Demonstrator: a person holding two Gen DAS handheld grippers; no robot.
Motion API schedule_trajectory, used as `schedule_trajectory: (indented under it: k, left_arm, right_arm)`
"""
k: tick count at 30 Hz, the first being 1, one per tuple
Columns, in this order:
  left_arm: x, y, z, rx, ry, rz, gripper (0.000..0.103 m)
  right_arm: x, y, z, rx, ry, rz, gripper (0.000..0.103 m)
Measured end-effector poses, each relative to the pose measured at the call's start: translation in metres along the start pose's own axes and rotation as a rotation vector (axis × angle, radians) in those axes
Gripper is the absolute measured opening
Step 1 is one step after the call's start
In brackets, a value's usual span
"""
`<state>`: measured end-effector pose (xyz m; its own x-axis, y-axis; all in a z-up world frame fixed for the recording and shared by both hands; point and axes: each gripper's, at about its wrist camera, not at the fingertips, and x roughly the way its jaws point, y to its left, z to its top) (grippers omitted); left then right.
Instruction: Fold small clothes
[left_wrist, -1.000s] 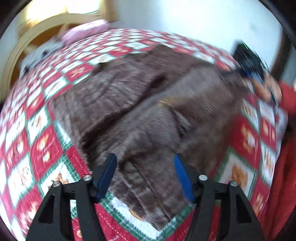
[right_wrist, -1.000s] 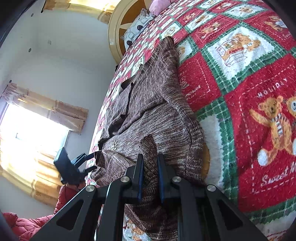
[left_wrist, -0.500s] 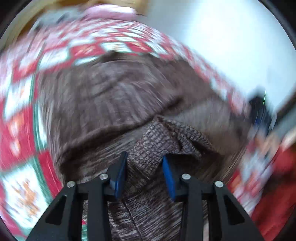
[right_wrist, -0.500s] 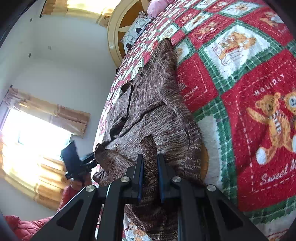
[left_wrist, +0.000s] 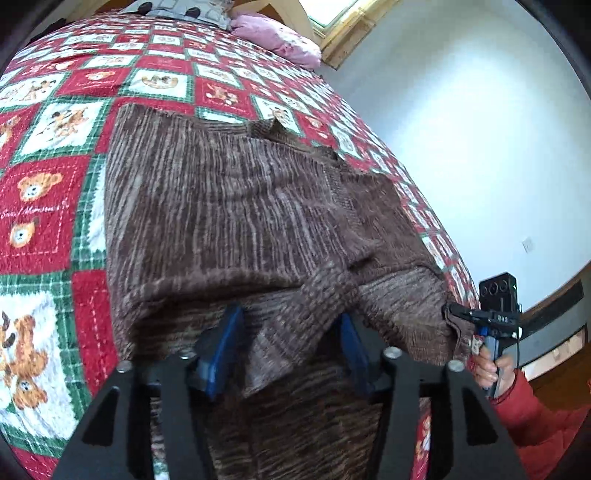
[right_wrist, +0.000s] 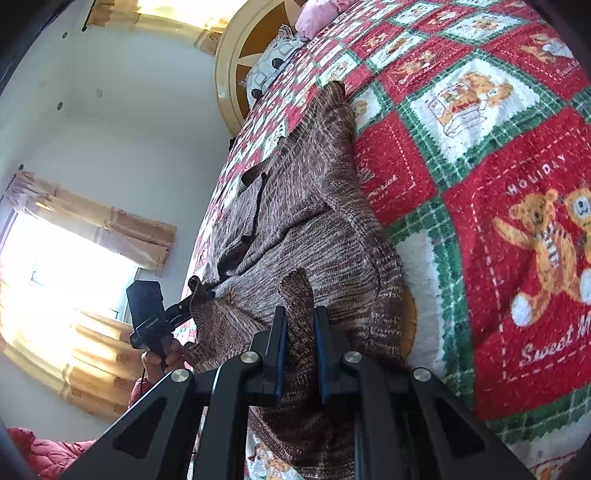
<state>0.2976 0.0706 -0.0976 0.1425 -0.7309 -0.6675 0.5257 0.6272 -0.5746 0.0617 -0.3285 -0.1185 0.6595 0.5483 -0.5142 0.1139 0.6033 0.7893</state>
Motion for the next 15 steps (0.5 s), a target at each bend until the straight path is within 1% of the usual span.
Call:
schedule_trajectory:
  k: [2, 4, 5, 7, 8, 10, 12, 13, 15]
  left_arm:
    - [0.002, 0.002, 0.002, -0.022, -0.004, 0.004, 0.059]
    - [0.001, 0.006, 0.001, -0.038, -0.010, -0.005, 0.059]
    - [0.000, 0.007, 0.000, -0.043, -0.015, -0.006, 0.059]
    - [-0.002, 0.010, -0.003, -0.054, -0.029, -0.007, 0.059]
    - [-0.003, 0.011, -0.003, -0.062, -0.037, -0.006, 0.059]
    - [-0.005, 0.013, -0.004, -0.078, -0.046, -0.007, 0.059]
    - [-0.004, 0.012, -0.004, -0.082, -0.049, 0.003, 0.059]
    - [-0.003, 0.011, -0.004, -0.074, -0.046, 0.014, 0.059]
    - [-0.001, 0.007, -0.002, -0.050, -0.043, 0.042, 0.059]
  right_arm:
    - [-0.002, 0.001, 0.000, -0.011, -0.007, -0.016, 0.014]
    - [-0.003, 0.005, -0.001, -0.049, 0.010, -0.036, 0.015]
    - [-0.003, 0.008, -0.001, -0.069, 0.017, -0.044, 0.017]
    - [-0.003, 0.017, -0.003, -0.136, 0.031, -0.063, 0.028]
    - [-0.003, 0.021, -0.003, -0.157, 0.036, -0.070, 0.032]
    - [-0.001, 0.031, -0.001, -0.207, 0.056, -0.082, 0.046]
    - [0.001, 0.037, 0.002, -0.246, 0.059, -0.109, 0.050]
    - [0.005, 0.041, 0.004, -0.285, 0.068, -0.148, 0.050]
    - [0.012, 0.047, 0.006, -0.337, 0.089, -0.182, 0.049]
